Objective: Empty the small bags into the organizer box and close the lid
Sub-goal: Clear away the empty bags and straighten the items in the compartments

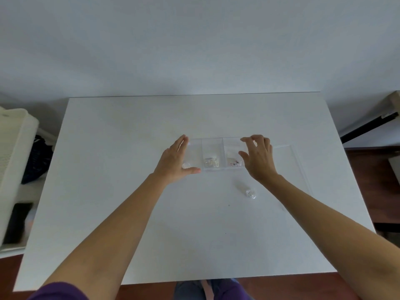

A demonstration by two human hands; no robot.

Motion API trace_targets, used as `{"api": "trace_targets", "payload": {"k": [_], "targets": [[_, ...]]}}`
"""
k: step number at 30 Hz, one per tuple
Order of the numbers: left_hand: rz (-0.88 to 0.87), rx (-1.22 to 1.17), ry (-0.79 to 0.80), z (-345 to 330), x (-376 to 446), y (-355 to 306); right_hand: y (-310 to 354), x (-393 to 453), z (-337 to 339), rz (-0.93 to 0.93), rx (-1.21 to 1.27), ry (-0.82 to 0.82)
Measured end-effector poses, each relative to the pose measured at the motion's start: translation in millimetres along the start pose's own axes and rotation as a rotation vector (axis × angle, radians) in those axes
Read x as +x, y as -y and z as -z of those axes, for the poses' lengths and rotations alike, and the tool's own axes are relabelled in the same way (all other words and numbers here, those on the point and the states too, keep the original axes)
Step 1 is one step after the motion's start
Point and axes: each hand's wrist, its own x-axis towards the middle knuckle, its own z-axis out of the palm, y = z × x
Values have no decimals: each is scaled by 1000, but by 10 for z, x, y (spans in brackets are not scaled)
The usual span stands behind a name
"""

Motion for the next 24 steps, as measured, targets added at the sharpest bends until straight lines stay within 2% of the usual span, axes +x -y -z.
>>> {"api": "trace_targets", "payload": {"k": [4,7,10,19,24], "targets": [[67,-7,-60,-111,-199,69,-146,-567,-80,-74,183,-53],[125,-7,-121,-197,-413,140,-228,-1018,-160,-122,222,49],[155,-7,-96,-288,-581,181,-238,-1273,-215,-161,243,193],[124,-75,-137,-345,-582,86,-89,-1209,-298,-238,285,264],[125,-113,-210,-327,-565,51,108,-1060,-187,-196,354,161]]}}
